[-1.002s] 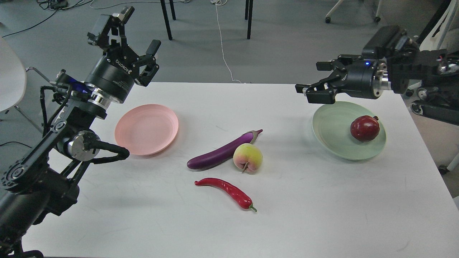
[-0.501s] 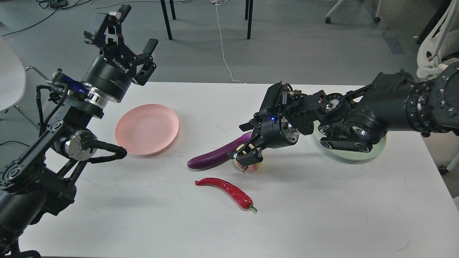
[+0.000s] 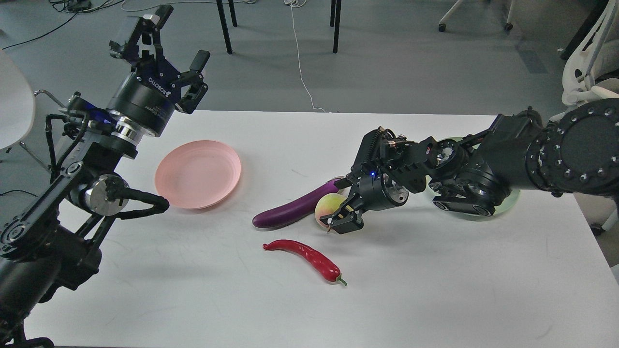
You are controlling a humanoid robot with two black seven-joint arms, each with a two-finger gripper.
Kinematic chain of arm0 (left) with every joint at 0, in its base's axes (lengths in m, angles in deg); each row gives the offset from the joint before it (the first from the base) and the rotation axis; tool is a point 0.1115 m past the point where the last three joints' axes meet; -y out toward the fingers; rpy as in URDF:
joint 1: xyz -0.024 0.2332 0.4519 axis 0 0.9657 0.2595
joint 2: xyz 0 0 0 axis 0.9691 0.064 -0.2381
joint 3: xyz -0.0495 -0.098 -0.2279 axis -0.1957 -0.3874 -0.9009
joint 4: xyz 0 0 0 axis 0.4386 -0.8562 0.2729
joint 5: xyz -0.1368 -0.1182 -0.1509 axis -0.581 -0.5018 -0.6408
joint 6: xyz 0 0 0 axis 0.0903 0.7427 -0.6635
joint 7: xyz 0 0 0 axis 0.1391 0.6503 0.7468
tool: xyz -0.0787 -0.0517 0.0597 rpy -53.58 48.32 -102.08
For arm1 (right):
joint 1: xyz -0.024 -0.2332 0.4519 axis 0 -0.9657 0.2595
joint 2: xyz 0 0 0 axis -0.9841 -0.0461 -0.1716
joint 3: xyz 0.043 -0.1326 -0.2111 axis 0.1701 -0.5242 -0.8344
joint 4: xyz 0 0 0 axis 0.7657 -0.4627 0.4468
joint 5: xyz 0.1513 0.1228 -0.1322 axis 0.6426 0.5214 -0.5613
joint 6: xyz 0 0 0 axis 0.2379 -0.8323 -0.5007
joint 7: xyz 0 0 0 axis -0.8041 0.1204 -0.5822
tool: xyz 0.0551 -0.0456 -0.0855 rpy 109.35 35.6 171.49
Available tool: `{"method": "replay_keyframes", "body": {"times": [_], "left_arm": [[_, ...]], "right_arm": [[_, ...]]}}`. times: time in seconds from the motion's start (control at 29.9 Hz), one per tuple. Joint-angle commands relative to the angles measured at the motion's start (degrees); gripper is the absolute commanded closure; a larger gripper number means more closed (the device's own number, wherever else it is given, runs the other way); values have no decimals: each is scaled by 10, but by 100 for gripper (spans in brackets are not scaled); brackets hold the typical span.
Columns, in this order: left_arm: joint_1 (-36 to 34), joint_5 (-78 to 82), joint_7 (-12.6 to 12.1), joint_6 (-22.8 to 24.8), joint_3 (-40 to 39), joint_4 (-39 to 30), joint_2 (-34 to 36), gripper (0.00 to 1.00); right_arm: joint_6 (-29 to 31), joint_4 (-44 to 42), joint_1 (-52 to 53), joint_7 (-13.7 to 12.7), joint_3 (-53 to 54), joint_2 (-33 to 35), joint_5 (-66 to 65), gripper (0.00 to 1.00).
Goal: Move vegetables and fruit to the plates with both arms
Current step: 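Reach the right gripper down and grasp the peach, then carry the peach onto the green plate and release it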
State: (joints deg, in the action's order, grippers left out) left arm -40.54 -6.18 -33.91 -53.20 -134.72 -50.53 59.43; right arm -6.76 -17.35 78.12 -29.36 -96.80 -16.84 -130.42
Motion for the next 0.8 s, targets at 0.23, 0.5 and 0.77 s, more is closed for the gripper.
{"method": "replay_keyframes", "body": {"times": [0.23, 0.5, 0.77], "left_arm": [[2, 0, 2, 1, -2, 0, 2, 2], [2, 0, 2, -1, -3, -2, 2, 2], [2, -1, 0, 1, -2, -7, 13, 2]], "right_arm": [[1, -1, -12, 0, -11, 0, -1, 41], [-7, 4, 2, 0, -17, 0, 0, 65], [-35, 20, 86, 0, 1, 61, -6, 64]]}}
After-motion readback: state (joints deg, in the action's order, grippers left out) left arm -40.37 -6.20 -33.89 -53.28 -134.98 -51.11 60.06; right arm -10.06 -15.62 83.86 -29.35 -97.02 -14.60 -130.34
